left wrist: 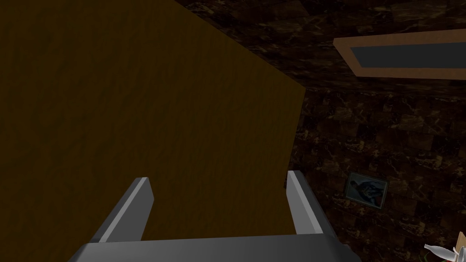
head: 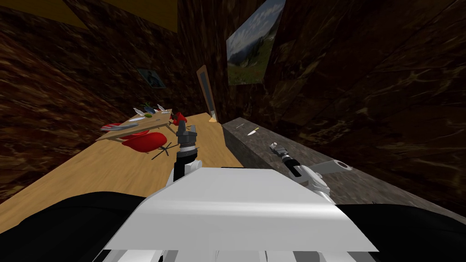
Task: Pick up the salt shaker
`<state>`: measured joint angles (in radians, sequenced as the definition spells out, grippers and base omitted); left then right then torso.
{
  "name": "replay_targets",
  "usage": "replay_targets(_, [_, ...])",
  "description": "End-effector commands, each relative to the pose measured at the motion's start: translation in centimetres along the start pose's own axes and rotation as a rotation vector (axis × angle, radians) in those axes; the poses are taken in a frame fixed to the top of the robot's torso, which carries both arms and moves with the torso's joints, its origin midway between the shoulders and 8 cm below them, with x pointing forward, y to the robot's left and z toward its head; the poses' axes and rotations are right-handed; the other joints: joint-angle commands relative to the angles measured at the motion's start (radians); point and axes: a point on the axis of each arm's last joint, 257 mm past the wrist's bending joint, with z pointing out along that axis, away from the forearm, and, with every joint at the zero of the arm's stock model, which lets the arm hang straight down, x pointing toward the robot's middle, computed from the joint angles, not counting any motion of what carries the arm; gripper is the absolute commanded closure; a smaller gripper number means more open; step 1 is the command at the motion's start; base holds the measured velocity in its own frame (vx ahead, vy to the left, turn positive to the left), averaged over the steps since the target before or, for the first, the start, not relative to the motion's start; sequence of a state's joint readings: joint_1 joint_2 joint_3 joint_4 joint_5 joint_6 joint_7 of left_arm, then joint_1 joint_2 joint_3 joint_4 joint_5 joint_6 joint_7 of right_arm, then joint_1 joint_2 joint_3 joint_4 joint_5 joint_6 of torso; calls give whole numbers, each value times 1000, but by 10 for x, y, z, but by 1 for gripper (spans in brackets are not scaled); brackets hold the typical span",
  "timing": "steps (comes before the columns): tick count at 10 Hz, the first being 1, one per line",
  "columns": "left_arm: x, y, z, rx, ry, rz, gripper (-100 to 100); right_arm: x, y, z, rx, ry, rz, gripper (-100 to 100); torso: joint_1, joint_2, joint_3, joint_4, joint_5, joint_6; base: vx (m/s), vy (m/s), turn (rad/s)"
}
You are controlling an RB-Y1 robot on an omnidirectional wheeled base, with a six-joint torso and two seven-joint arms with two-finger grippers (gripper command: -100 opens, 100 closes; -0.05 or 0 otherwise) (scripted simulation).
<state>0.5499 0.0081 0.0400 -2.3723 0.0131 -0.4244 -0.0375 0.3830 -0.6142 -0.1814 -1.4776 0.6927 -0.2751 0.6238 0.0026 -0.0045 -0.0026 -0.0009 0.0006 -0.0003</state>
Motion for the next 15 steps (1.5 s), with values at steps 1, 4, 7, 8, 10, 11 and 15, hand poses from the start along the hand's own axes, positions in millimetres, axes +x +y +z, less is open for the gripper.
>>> replay_targets(1, [0,0,0,0,0,0,0,0,0,0,0,0,0,-100,0,0,0,0,0,0,34,17,2])
replay_targets(4, [0,0,0,0,0,0,0,2,10,21,-2,2,11,-100,-4,6,3,1,-1,0,-42,-22,-44])
replay_targets(7, [0,0,0,0,0,0,0,-6,22,48,-7,-10,22,-100,-5,10,6,2,-1,0,-68,-34,-47])
replay_targets(8, [0,0,0,0,0,0,0,5,38,57,-19,14,29,-100,-4,7,4,2,-1,0,-50,-38,-88])
replay_targets(10, [0,0,0,0,0,0,0,-12,35,71,-15,-14,30,-100,-4,8,5,2,-1,0,-46,-20,-24])
replay_targets(11, [0,0,0,0,0,0,0,-4,52,81,-31,6,33,-100,-3,7,4,2,-1,0,-55,-35,-84])
replay_targets(15, [0,0,0,0,0,0,0,-24,65,113,-41,-13,33,-100,-4,8,5,2,-1,1,-57,-28,-46])
